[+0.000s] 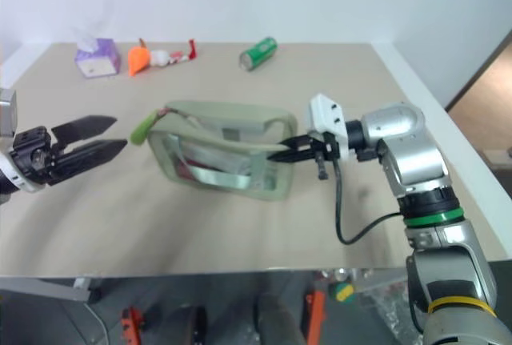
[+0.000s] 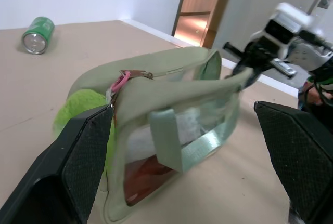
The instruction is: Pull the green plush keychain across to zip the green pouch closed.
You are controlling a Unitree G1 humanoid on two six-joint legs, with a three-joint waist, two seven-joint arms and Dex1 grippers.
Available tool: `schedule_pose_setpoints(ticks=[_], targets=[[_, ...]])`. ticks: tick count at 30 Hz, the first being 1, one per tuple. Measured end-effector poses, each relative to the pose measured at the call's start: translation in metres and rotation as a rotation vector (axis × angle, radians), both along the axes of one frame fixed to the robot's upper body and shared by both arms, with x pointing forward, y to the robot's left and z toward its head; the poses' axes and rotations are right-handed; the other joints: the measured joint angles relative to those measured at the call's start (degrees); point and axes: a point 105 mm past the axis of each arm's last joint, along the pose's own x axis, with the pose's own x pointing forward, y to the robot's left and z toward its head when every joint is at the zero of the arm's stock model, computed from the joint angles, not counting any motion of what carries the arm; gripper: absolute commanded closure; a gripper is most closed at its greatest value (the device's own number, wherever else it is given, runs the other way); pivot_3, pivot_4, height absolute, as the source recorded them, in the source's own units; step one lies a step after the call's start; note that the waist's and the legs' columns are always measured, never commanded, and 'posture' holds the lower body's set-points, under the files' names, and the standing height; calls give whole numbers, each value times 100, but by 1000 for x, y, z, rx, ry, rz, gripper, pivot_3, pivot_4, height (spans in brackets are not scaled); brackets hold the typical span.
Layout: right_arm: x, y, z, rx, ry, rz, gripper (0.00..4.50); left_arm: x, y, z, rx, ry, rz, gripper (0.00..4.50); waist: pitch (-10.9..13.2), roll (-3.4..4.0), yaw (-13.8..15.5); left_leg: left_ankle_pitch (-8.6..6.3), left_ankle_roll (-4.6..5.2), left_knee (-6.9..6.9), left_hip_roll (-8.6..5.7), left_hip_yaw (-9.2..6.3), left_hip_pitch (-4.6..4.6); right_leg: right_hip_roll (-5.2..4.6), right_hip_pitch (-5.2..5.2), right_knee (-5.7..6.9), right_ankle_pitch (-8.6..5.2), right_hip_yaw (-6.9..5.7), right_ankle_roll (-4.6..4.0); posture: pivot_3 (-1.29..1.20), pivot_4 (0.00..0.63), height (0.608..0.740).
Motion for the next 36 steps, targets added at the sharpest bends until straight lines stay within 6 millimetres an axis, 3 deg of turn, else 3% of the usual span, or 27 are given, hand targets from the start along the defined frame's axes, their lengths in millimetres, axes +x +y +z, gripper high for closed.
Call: schedule_pose_setpoints(ticks=[2,3,4,8,9,12,21,25,29,35,36], targets=[[4,-2,3,9,-11,-22,2172,-1,-1,0,0,-1,-1,0,0,0,19,3,2,0,0,-7,-1,5,2,2,-1,0,1,0,150,740],[5,-3,4,12,-15,-24,2039,-2,-1,0,-1,-1,0,0,0,1,20,3,2,0,0,-8,-1,5,2,2,-1,0,1,0,150,740],[5,-4,5,13,-17,-26,1501,-2,-1,1,-1,-2,2,0,0,1,28,3,2,0,0,-7,-2,5,2,2,-2,0,1,0,150,740],[5,-18,10,6,-20,-54,114,-2,1,2,-7,-8,14,0,3,5,41,2,2,-1,-4,-6,-10,-1,0,0,-7,3,9,0,150,740],[4,-25,13,7,-17,-66,21,-2,1,2,-7,-8,15,0,3,5,44,2,2,-1,-5,-6,-10,-2,0,0,-10,4,11,0,150,740],[-2,-38,17,-4,-17,-85,21,-1,1,3,-7,-9,13,0,3,5,50,1,4,-3,-6,-8,-10,-2,1,0,-15,4,13,0,150,740],[-26,-50,40,107,16,-77,21,1,-3,1,-5,1,-4,0,8,13,45,1,4,-4,-6,-9,-8,0,1,2,-15,4,12,0,150,740],[-42,-59,25,104,92,-113,21,1,-3,-2,-5,14,-1,0,8,13,56,0,5,-5,-9,-11,-11,-3,1,1,-21,5,15,0,150,740],[-59,-51,17,132,165,-108,21,-1,-5,-3,0,13,-11,0,8,14,45,0,5,-5,-9,-9,-7,-1,1,4,-19,6,14,0,150,740],[-55,-38,10,183,171,-150,21,-4,-20,-8,26,29,-97,0,8,13,45,4,2,4,-11,-7,-2,-1,4,7,-14,9,6,0,150,740],[-54,-35,7,183,178,-150,267,-4,-22,-9,36,32,-108,0,8,13,45,4,3,4,-11,-6,-2,-1,4,7,-14,10,7,0,150,740]])
